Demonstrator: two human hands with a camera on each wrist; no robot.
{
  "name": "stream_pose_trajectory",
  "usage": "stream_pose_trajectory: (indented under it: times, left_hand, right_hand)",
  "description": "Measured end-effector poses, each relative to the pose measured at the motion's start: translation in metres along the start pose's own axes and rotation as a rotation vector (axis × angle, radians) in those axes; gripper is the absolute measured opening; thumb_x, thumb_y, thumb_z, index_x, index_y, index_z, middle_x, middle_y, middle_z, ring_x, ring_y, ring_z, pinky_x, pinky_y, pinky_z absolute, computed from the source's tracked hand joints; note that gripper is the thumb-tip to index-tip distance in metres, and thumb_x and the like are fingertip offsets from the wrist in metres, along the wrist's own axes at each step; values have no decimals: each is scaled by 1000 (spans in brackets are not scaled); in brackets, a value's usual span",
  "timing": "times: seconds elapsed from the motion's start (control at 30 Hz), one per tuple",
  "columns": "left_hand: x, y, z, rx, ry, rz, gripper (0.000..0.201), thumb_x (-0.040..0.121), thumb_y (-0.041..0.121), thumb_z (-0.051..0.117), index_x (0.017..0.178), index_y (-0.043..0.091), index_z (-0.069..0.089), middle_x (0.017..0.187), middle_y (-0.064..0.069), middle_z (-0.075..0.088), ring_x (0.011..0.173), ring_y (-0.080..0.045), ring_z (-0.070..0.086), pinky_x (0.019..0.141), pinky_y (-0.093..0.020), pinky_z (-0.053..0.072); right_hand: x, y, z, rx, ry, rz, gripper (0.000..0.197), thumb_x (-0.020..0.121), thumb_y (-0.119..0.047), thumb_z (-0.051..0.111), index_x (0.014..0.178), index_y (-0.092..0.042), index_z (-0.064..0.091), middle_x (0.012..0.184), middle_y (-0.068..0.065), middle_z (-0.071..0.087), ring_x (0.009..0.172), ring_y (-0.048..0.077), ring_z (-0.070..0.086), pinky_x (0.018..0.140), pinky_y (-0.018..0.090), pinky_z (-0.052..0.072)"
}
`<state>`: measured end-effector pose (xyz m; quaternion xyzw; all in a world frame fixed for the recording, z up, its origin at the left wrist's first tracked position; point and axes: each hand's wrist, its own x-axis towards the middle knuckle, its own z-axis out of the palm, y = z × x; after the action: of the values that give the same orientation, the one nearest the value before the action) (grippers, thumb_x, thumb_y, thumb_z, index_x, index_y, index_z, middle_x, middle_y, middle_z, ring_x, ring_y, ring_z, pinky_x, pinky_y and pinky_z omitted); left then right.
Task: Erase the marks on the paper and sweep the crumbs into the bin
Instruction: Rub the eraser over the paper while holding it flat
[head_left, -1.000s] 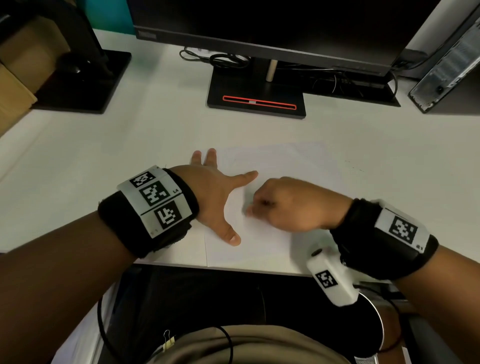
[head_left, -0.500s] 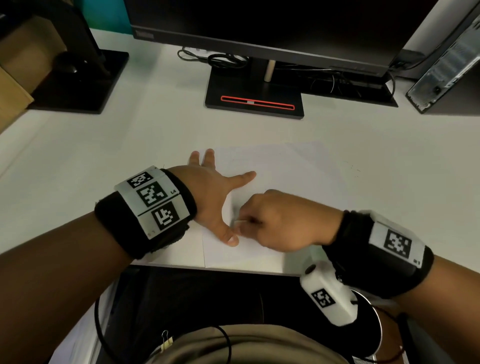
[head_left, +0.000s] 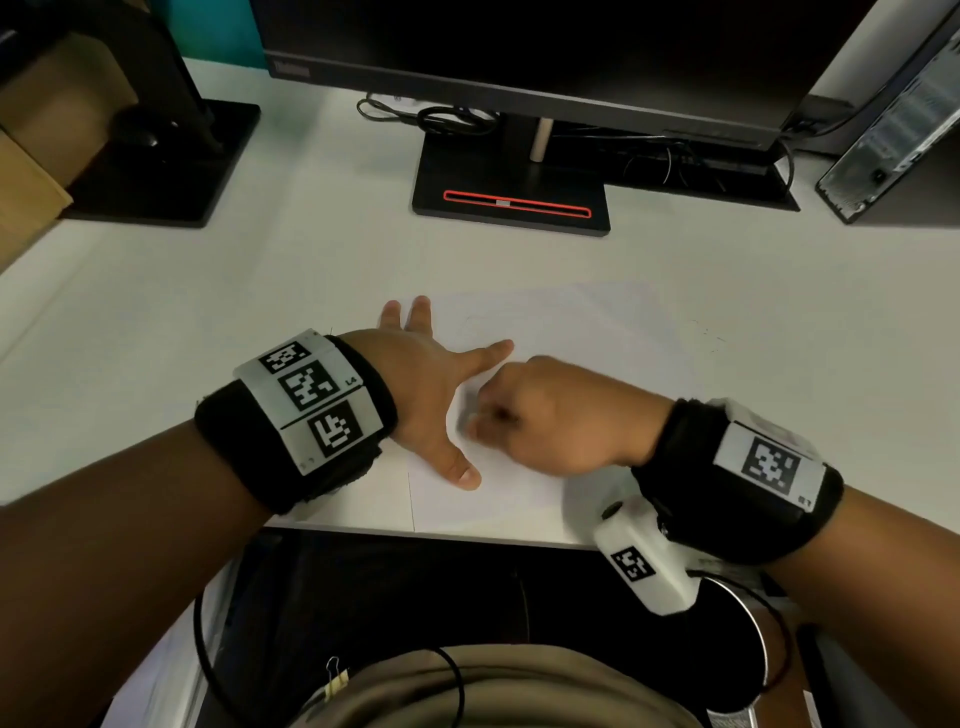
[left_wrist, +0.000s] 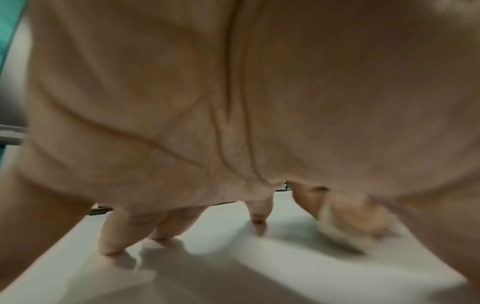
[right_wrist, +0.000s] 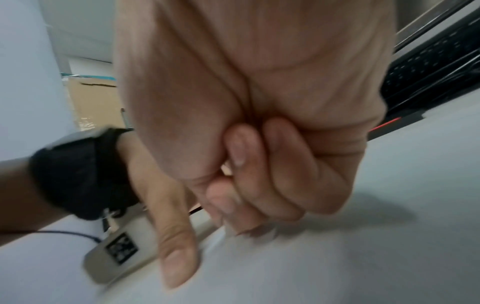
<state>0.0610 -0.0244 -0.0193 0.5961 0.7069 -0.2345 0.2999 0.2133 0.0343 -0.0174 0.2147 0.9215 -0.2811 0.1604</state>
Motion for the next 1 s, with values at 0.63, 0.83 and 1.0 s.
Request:
stream_pose_trajectory:
  times: [0.63, 0.83, 1.0]
  left_hand:
    - [2, -1, 2, -15, 12, 13, 134, 56, 82, 73, 141, 61, -29, 154, -22, -38, 143, -48, -28, 118, -63, 16]
    - [3, -2, 2, -21, 9, -1, 135, 54, 85, 72, 136, 64, -32, 154, -21, -39, 144, -47, -28, 117, -63, 18]
    - [4, -3, 3, -14, 8, -2, 135, 52, 85, 73, 135, 65, -32, 154, -20, -40, 143, -46, -30, 118, -64, 17]
  right_hand:
    - [6, 14, 1, -17, -6, -1, 41, 104, -36, 48, 68, -17, 53, 59, -15, 59, 55, 1, 53, 56, 16, 39]
    - [3, 35, -12, -36, 113, 116, 45, 103, -37, 47, 70, -5, 54, 71, 9, 62, 65, 23, 54, 63, 36, 43]
    - [0, 33, -9, -68, 32, 113, 46, 103, -39, 47, 71, -7, 56, 70, 7, 60, 63, 18, 52, 61, 31, 41]
